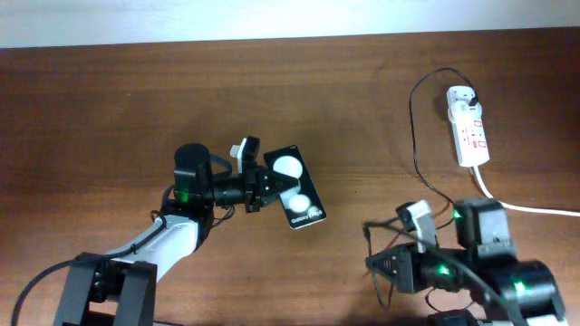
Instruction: Plug charger to phone and switch on socket
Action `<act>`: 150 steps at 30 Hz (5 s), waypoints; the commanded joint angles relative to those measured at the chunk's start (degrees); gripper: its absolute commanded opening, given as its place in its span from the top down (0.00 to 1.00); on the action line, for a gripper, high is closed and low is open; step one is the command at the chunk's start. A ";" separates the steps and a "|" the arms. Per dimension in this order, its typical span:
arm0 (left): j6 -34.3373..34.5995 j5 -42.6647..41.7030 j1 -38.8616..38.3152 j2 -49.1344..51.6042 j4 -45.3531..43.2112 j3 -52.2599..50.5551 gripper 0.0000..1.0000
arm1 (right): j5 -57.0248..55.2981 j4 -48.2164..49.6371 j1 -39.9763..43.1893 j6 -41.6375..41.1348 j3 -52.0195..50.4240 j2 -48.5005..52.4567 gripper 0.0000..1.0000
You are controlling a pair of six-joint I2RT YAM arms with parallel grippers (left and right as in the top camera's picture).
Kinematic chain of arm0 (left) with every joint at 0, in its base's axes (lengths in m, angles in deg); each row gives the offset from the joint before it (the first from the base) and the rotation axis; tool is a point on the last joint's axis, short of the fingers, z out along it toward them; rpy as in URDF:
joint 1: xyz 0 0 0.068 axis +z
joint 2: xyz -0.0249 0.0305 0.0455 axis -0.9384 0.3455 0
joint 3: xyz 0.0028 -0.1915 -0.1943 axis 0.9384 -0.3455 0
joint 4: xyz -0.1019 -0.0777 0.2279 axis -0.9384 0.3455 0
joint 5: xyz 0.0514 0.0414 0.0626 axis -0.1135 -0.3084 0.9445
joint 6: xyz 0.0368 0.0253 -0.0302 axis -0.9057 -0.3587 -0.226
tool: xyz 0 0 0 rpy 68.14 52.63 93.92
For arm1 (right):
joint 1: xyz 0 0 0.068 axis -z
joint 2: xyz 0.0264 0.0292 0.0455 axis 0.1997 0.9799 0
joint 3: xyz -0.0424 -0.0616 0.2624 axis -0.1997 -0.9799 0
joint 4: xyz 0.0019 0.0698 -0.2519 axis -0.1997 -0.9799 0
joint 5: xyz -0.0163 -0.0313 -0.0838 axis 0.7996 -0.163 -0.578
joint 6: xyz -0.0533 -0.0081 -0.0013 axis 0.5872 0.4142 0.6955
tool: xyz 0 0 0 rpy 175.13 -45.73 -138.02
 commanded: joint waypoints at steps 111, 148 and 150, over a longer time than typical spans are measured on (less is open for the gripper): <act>11.56 -9.35 7.41 -0.46 -21.51 0.81 1.00 | -6.62 34.91 -29.73 -22.62 0.07 15.69 0.96; 8.48 -9.11 7.41 -0.46 -21.53 0.81 1.00 | -5.92 33.29 -29.75 -22.64 0.07 16.72 0.96; 7.54 -9.11 7.41 -0.46 -21.53 0.81 1.00 | -5.90 33.29 -29.75 -22.64 0.07 15.72 0.96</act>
